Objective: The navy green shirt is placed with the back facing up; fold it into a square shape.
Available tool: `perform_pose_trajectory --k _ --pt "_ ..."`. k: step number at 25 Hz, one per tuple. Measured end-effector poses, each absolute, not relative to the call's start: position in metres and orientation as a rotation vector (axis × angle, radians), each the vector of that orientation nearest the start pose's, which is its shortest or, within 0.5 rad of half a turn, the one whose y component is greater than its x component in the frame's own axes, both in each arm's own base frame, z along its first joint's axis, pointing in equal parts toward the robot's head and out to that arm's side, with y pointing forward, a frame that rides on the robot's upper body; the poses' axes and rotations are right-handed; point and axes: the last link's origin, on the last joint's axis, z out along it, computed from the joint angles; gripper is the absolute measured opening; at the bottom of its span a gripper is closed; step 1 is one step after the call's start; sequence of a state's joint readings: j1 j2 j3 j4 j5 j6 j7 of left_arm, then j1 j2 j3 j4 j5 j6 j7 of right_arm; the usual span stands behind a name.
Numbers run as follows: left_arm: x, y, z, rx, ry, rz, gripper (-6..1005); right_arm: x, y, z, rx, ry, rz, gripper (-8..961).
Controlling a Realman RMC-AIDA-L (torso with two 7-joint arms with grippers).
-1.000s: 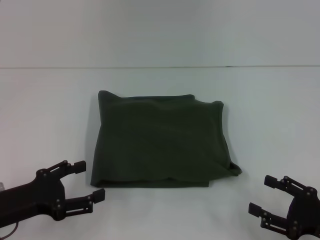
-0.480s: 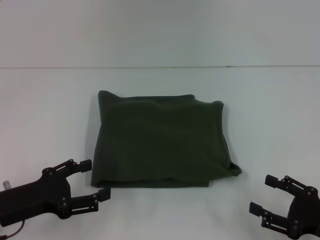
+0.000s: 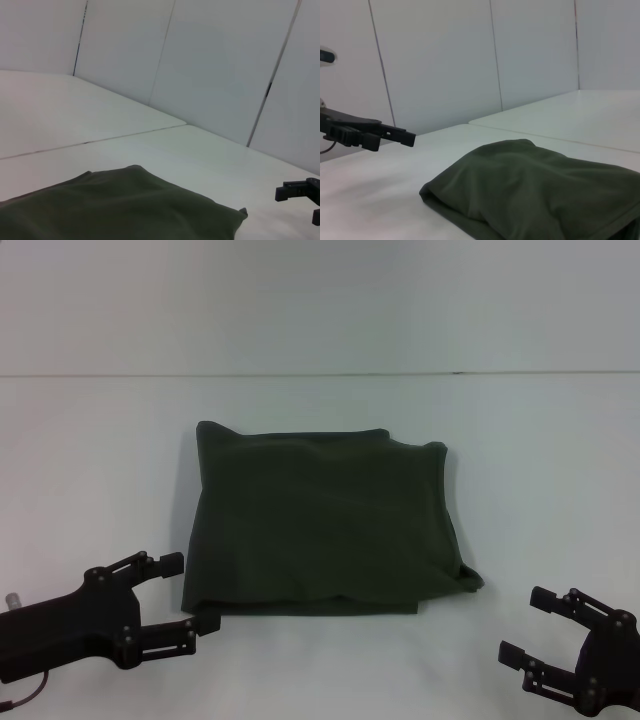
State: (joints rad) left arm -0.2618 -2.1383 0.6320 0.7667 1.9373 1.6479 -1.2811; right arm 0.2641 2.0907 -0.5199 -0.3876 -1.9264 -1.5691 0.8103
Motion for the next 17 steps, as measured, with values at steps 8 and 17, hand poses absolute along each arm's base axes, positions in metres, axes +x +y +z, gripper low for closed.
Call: perform_pose_trajectory --k 8,17 --pt "-0.3103 0.2598 0.0073 -2.565 -0.701 -0.774 949 0.3415 0.2273 -0.0264 -2.459 0.542 0.776 857" --pt "-0.3093 0.2616 0.0073 -2.563 -0.702 -0.775 949 0.3424 0.2271 -0.0262 -2.454 0.545 0.772 857"
